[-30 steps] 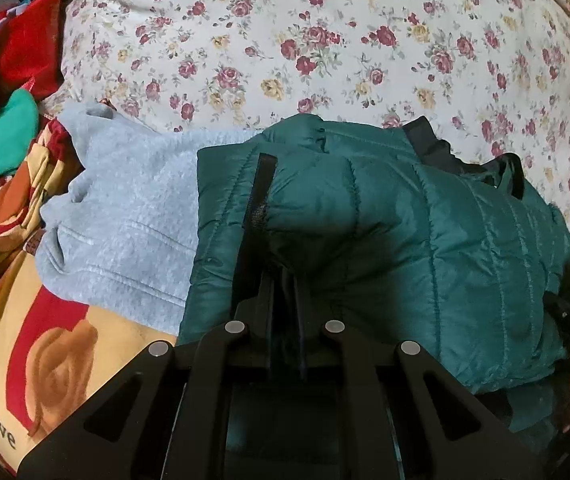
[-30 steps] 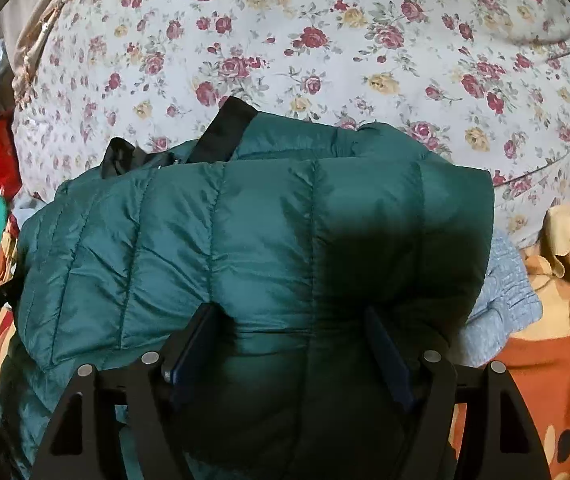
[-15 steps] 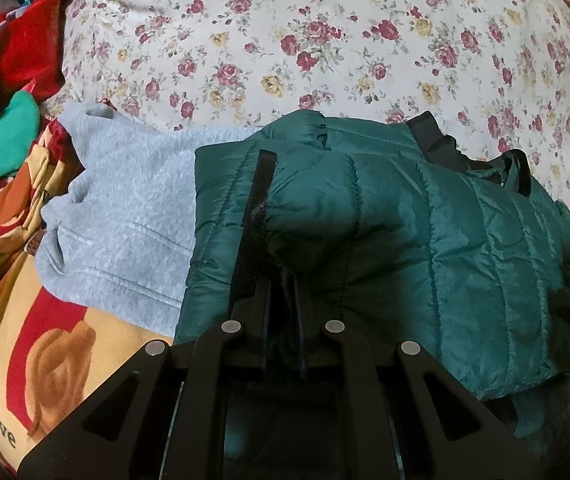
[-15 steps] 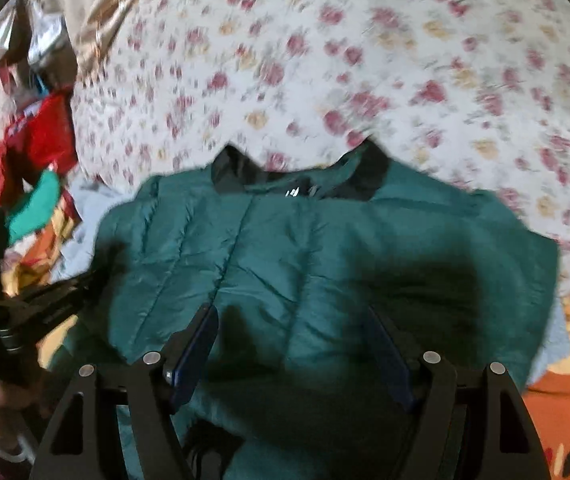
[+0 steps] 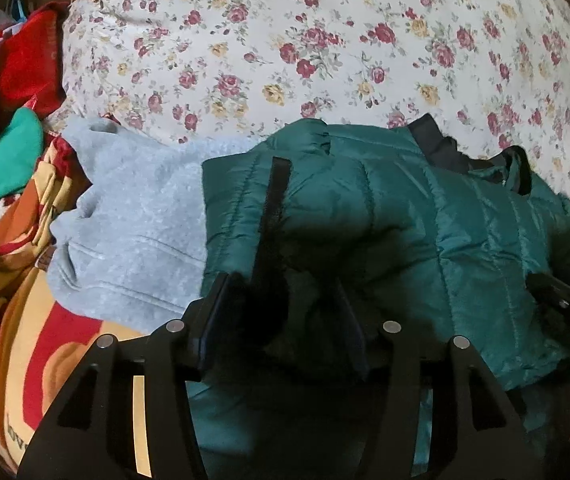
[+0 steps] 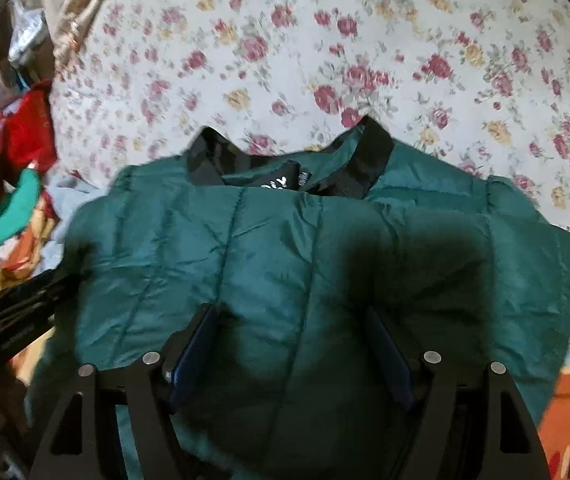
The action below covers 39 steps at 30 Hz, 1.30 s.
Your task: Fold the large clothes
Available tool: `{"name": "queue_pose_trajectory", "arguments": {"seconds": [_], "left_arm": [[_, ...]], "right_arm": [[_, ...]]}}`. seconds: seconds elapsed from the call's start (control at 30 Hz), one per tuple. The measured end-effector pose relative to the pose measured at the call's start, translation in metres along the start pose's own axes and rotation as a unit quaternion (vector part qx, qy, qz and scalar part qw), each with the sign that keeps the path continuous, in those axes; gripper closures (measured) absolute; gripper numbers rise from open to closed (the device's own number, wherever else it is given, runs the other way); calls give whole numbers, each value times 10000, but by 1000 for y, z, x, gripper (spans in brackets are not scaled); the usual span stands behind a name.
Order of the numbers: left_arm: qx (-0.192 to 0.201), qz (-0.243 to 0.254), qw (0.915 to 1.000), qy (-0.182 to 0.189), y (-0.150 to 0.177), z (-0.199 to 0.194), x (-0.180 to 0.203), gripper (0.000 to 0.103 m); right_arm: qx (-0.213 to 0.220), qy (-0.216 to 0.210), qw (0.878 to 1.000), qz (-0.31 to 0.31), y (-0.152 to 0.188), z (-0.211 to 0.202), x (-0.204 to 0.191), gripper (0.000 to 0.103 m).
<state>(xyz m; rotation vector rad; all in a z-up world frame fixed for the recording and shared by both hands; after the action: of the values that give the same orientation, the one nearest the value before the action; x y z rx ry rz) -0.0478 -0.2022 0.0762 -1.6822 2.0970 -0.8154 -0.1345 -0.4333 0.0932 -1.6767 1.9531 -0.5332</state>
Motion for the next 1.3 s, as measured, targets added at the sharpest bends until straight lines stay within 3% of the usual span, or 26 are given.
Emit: {"name": "queue_pose_trajectory", "arguments": {"seconds": [0.2,0.37,0.57,0.67,0.83,0.97,1.17,1.3], "left_arm": [[211,-141,9995,192,-1,-29,-7,50],[282,-70,9990,342,4,-39,7,49],[191,119,9992,325,11,-34,24,49],[153,161,9993,311,13,-29,29,49],[83,243,9995,203,13,-15,35,49],[3,226,9996,173,14,-3,40,49],[-15,307,9994,159,13,12,49,45],[-47,312,9994,142,13,15,49,44]], "right_arm": [[161,175,9988,-417,25,-41,-1,30],[-92,563,9977,-366,44,-25,17,30],[-190,580,9979,-207,44,0,28,28],[-158,486,9986,-154,43,-16,28,28],[272,592,9979,-19,48,-55,36,28],[29,875,9961,124,50,-43,60,28],[-108,776,9963,358,57,-14,76,28],[-139,757,9962,405,53,-19,78,28]]}}
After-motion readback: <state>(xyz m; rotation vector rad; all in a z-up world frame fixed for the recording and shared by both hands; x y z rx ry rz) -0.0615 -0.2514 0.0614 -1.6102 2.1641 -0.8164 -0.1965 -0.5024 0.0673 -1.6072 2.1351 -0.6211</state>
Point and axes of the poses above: each gripper's, at about its wrist camera, not at the fingertips, and z roughly the way its jaws point, x to its right, y to its underside, the point moved 1 cm from there along z, roughly the way its jaws point, and after that the axes turned 6 degrees about -z, right-handed, at the moved point
